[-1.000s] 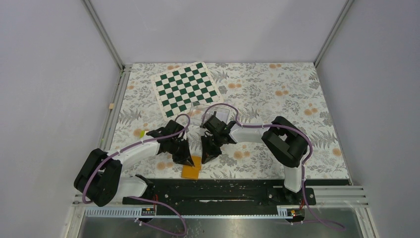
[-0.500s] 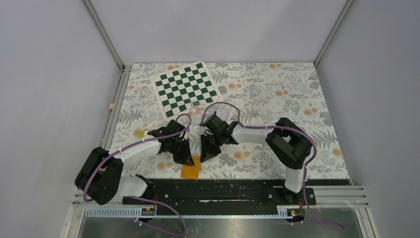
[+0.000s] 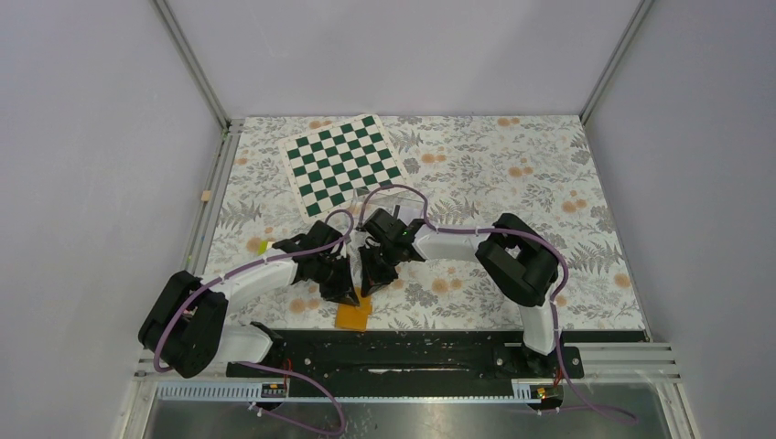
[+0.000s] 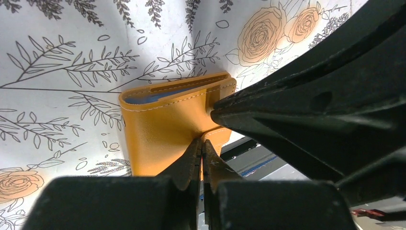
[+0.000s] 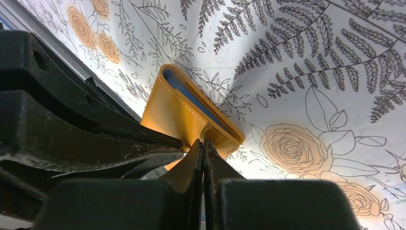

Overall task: Put the credit cards into the card holder
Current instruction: Close the card holder at the center of the board.

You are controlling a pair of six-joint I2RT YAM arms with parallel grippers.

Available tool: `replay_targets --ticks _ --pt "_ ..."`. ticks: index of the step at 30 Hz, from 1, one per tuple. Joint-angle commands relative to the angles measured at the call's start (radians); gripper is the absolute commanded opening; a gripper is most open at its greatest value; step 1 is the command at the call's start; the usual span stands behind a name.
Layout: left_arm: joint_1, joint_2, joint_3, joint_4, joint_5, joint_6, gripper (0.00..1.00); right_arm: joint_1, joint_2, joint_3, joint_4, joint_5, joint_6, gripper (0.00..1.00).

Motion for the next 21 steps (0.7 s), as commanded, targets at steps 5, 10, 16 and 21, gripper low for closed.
replay_targets --ticks 5,10,16,21 --pt "-0.007 0.006 0.044 -0.021 -0.089 0.027 0.0 0.033 0.031 -0.012 -0.148 0.102 -0.081 0.0" --pt "-0.007 -0.031 0.067 -0.036 -0.119 0.031 0.0 0.039 0.051 -0.002 -0.193 0.135 -0.106 0.0" --pt "-0.005 -0.036 0.081 -0.029 -0.108 0.039 0.0 0.039 0.063 -0.008 -0.207 0.152 -0.112 0.0" --pt "-0.006 0.003 0.069 -0.021 -0.07 0.043 0.0 0.039 0.068 -0.003 -0.21 0.147 -0.114 0.0"
